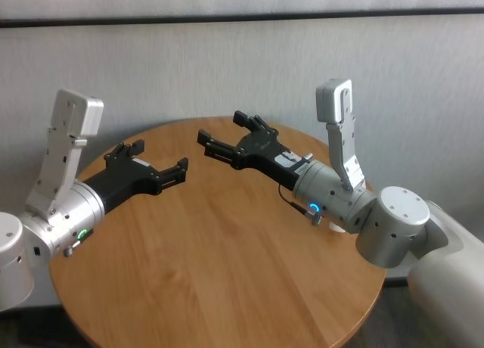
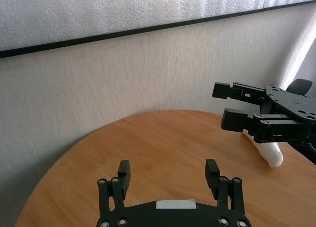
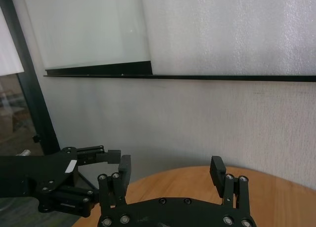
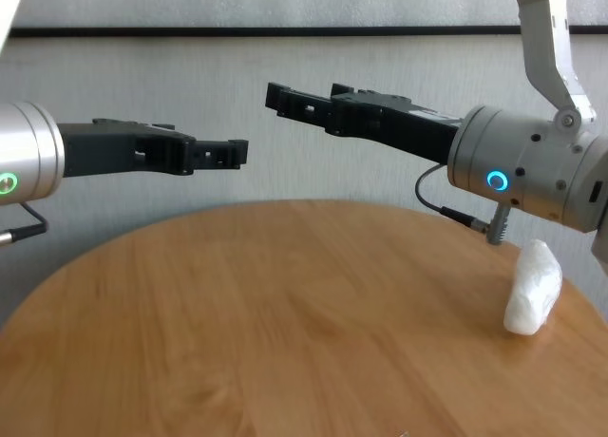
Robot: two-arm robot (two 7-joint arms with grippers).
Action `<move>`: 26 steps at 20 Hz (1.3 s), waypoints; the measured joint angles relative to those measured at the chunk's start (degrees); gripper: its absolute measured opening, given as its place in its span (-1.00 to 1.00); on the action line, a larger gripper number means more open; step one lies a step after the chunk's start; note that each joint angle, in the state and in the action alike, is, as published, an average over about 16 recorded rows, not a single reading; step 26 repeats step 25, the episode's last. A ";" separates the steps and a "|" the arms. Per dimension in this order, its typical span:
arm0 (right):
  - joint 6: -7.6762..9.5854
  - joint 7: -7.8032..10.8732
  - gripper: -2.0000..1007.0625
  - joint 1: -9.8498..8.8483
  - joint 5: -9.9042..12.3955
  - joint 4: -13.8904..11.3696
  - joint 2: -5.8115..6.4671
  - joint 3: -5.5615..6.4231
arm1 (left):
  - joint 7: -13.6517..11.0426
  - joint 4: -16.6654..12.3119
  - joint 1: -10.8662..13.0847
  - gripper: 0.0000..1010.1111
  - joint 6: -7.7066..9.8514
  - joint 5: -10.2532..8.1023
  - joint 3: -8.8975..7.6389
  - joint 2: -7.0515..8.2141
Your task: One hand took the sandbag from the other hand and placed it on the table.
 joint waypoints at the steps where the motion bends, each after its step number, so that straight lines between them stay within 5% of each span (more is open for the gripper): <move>1: 0.00 0.02 1.00 0.04 -0.09 0.06 -0.09 -0.01 | 0.00 0.00 0.00 0.98 0.00 0.00 0.00 0.00; 26: -0.03 -0.02 1.00 0.04 -0.08 0.02 -0.08 0.08 | 0.00 0.00 0.00 0.98 0.00 0.00 0.00 0.00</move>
